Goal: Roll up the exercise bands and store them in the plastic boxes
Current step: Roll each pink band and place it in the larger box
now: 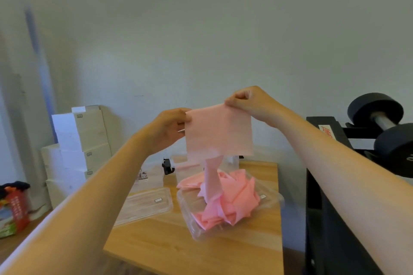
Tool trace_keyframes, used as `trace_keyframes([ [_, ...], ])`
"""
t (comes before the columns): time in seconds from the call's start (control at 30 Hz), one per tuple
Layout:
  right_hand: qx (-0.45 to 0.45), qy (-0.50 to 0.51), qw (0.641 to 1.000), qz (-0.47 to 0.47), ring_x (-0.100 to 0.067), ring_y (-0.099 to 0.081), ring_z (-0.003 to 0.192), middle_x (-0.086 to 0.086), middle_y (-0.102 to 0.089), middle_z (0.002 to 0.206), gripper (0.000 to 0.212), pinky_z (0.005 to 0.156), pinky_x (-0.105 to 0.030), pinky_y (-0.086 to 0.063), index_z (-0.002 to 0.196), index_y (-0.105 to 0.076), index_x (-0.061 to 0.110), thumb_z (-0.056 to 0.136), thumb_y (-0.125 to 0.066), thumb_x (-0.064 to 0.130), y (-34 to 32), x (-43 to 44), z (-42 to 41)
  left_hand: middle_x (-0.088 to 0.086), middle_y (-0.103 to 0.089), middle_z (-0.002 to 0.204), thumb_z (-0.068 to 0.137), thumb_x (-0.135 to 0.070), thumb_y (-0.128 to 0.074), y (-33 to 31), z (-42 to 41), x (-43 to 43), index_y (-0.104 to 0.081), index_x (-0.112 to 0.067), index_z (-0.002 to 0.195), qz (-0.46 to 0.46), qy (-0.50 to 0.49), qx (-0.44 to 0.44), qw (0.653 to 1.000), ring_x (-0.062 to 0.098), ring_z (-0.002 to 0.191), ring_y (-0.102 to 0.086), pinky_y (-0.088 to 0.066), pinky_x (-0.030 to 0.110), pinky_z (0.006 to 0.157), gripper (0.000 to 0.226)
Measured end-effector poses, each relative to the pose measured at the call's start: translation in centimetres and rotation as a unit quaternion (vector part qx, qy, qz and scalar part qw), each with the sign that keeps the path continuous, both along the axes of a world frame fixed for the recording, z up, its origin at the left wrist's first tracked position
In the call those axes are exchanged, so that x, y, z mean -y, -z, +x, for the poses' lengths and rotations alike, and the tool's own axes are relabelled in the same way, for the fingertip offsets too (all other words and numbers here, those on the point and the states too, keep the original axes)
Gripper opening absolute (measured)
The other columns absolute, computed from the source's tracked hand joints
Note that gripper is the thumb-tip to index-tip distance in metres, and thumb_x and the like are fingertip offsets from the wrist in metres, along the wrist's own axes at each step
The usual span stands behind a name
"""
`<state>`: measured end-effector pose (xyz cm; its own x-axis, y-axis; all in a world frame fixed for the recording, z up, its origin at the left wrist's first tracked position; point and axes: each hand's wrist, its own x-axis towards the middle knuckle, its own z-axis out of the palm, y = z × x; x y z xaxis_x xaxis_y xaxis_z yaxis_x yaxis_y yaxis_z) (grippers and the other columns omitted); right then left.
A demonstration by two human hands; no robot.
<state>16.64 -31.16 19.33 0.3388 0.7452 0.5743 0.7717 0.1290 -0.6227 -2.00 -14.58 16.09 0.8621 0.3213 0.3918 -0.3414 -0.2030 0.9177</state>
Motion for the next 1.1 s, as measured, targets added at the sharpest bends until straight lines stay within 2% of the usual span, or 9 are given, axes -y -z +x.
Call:
trace_keyframes([
  [0.13,0.048,0.026,0.998,0.039,0.007,-0.047,0.049,0.01,-0.056,0.063,0.027,0.051,-0.009,-0.034,0.065,-0.062,0.02,0.092,-0.062,0.022,-2.8,0.7,-1.2,-0.002,-0.066,0.075,0.09,-0.001,-0.056,-2.6,-0.5,0.3,-0.063,-0.012,0.081,0.02,-0.055,0.011,0.998,0.015,0.076,-0.064,-0.055,0.024,0.072,0.016],
  [0.3,0.106,0.069,0.99,0.063,0.0,-0.052,0.064,0.011,-0.059,0.07,0.02,0.059,-0.019,-0.038,0.072,-0.064,0.018,0.091,-0.06,0.021,-6.2,0.9,-2.3,-0.003,-0.065,0.073,0.093,-0.003,-0.055,-6.9,-1.3,1.5,-0.058,-0.013,0.08,0.045,-0.077,0.038,0.995,0.013,0.074,-0.065,-0.055,0.025,0.071,0.017],
  [0.43,0.132,0.07,0.988,0.049,-0.001,-0.053,0.067,0.011,-0.06,0.072,0.012,0.059,-0.018,-0.039,0.079,-0.068,0.016,0.089,-0.062,0.019,-7.2,0.9,-3.0,-0.001,-0.063,0.075,0.083,-0.016,-0.071,-7.5,-2.1,2.5,-0.058,-0.014,0.076,0.104,-0.03,-0.032,0.994,0.012,0.073,-0.062,-0.051,0.023,0.067,0.015],
  [0.5,0.125,0.056,0.99,0.017,0.0,-0.054,0.068,0.011,-0.062,0.073,0.007,0.06,-0.018,-0.041,0.081,-0.07,0.017,0.086,-0.065,0.017,-6.4,0.4,-3.3,0.0,-0.064,0.078,0.081,-0.025,-0.071,-6.1,-2.1,2.5,-0.061,-0.013,0.081,0.109,-0.011,-0.069,0.992,0.013,0.074,-0.063,-0.051,0.024,0.067,0.015],
  [0.57,0.099,0.023,0.995,-0.014,0.0,-0.058,0.069,0.012,-0.065,0.073,0.005,0.066,-0.017,-0.043,0.082,-0.072,0.016,0.083,-0.07,0.012,-4.9,-0.3,-3.5,0.003,-0.068,0.087,0.079,-0.039,-0.068,-4.1,-1.6,2.2,-0.066,-0.01,0.095,0.097,-0.02,-0.103,0.99,0.015,0.078,-0.064,-0.052,0.027,0.071,0.033],
  [0.7,0.019,-0.043,0.998,-0.034,-0.006,-0.066,0.074,0.004,-0.07,0.077,0.012,0.075,-0.019,-0.052,0.083,-0.072,0.016,0.079,-0.073,0.005,-1.5,-1.5,-3.2,0.014,-0.071,0.112,0.088,-0.054,-0.059,-0.2,0.1,1.4,-0.062,-0.001,0.12,0.052,-0.057,-0.161,0.984,0.026,0.099,-0.068,-0.053,0.038,0.094,0.062],
  [0.77,-0.016,-0.075,0.996,-0.046,-0.009,-0.067,0.073,-0.002,-0.07,0.077,0.018,0.074,-0.021,-0.055,0.086,-0.07,0.011,0.079,-0.069,-0.005,0.0,-2.1,-3.0,0.015,-0.069,0.116,0.091,-0.054,-0.05,1.5,1.0,1.4,-0.062,0.0,0.122,0.025,-0.041,-0.177,0.983,0.026,0.102,-0.067,-0.054,0.034,0.092,0.063],
  [0.97,-0.027,-0.089,0.994,-0.062,-0.016,-0.062,0.076,-0.005,-0.065,0.081,0.029,0.079,-0.032,-0.054,0.082,-0.064,0.015,0.072,-0.069,-0.011,3.7,-3.5,-2.4,0.013,-0.07,0.095,0.103,-0.043,-0.037,5.0,3.5,1.7,-0.062,-0.005,0.111,-0.052,-0.055,-0.169,0.983,0.02,0.082,-0.069,-0.055,0.028,0.072,0.046],
  [1.1,-0.026,-0.055,0.995,-0.075,-0.014,-0.051,0.07,-0.001,-0.053,0.079,0.028,0.063,-0.018,-0.046,0.083,-0.06,0.018,0.071,-0.076,-0.002,5.4,-3.7,-1.9,0.005,-0.068,0.09,0.102,-0.028,-0.046,6.6,4.6,1.7,-0.062,-0.01,0.116,-0.052,-0.04,-0.147,0.987,0.016,0.075,-0.066,-0.053,0.027,0.067,0.028],
])
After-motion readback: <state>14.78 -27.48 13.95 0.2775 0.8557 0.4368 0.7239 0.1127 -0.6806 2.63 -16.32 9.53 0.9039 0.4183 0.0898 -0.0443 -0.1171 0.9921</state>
